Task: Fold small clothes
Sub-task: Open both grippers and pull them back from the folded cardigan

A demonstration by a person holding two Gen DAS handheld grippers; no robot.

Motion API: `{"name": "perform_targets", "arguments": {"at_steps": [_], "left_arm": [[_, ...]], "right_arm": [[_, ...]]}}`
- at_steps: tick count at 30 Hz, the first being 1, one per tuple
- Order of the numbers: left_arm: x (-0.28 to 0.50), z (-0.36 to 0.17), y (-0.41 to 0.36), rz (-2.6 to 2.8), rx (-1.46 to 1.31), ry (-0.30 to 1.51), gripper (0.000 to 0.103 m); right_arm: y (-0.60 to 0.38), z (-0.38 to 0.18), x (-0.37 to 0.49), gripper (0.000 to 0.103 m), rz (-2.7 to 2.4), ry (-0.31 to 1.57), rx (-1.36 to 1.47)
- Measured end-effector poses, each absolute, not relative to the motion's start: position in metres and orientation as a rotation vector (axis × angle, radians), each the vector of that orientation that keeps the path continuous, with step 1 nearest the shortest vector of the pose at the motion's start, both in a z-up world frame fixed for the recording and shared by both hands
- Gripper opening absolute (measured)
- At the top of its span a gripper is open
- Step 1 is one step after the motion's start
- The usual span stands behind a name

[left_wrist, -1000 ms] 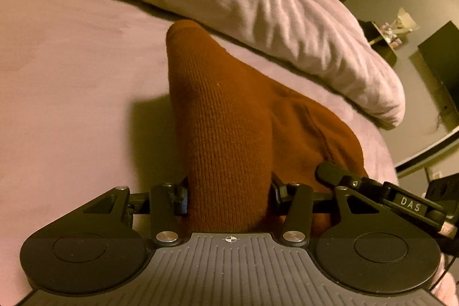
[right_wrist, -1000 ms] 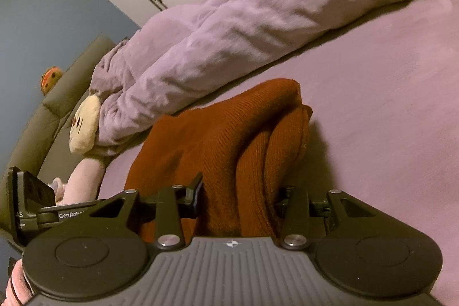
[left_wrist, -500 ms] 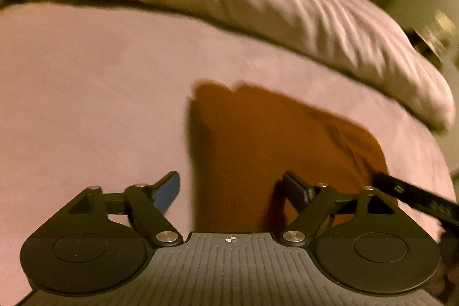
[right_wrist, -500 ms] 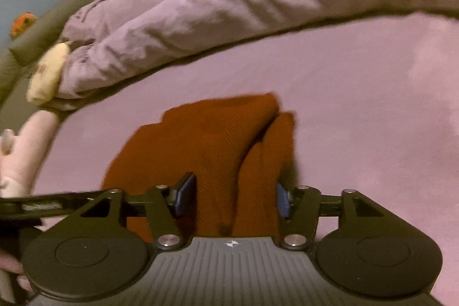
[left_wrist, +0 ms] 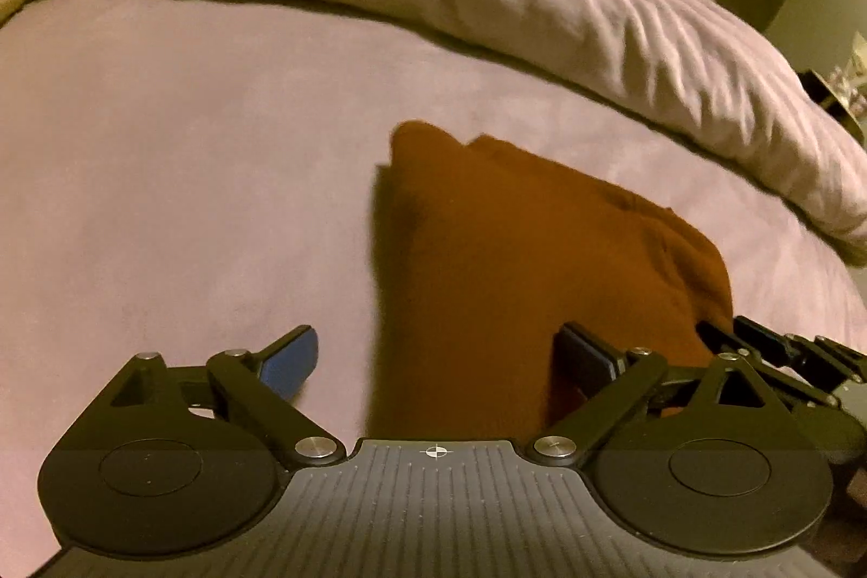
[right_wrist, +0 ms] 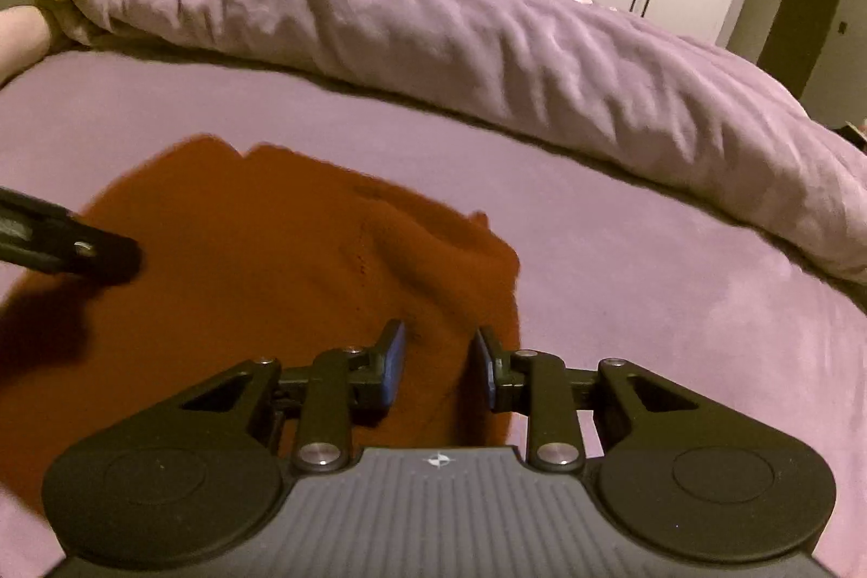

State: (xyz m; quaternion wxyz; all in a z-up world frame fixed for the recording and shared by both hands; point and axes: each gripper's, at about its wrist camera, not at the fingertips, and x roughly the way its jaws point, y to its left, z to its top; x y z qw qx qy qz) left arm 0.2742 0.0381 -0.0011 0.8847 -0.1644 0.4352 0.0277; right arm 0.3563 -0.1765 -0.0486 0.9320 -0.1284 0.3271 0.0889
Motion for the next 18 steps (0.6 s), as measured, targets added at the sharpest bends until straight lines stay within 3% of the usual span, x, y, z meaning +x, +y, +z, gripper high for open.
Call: {"name": "perform_targets", "arguments": {"at_steps": [6,11,14,15,16,18], "left_arm": [[0.213,0.012,0.039,0.095,-0.334,0.851,0.099],[0.209,-0.011,0.028,0.125,-0.244,0.982,0.101],[0.205,0.002,0.024,0.143,-0.236,0.970,0.100],[0.202,0.007,0.020,0.150,-0.214,0.957,0.101],[0.198,0.012,0.017,0.156,-0.186,0.948,0.101],[0.188,0.017,0.010,0.168,-0.132,0.942,0.101]], "right_arm": [[-0.189,-0.027,0.326,0.032,0.167,0.671,-0.158],[-0.196,-0.043,0.279,0.035,0.130,0.728,-0.140],[-0.206,-0.041,0.261,0.036,0.109,0.748,-0.060],[-0.211,-0.036,0.251,0.041,0.107,0.735,-0.032],[-0.214,-0.032,0.241,0.056,0.108,0.727,-0.014],[-0.216,-0.029,0.220,0.075,0.116,0.738,0.000]]}}
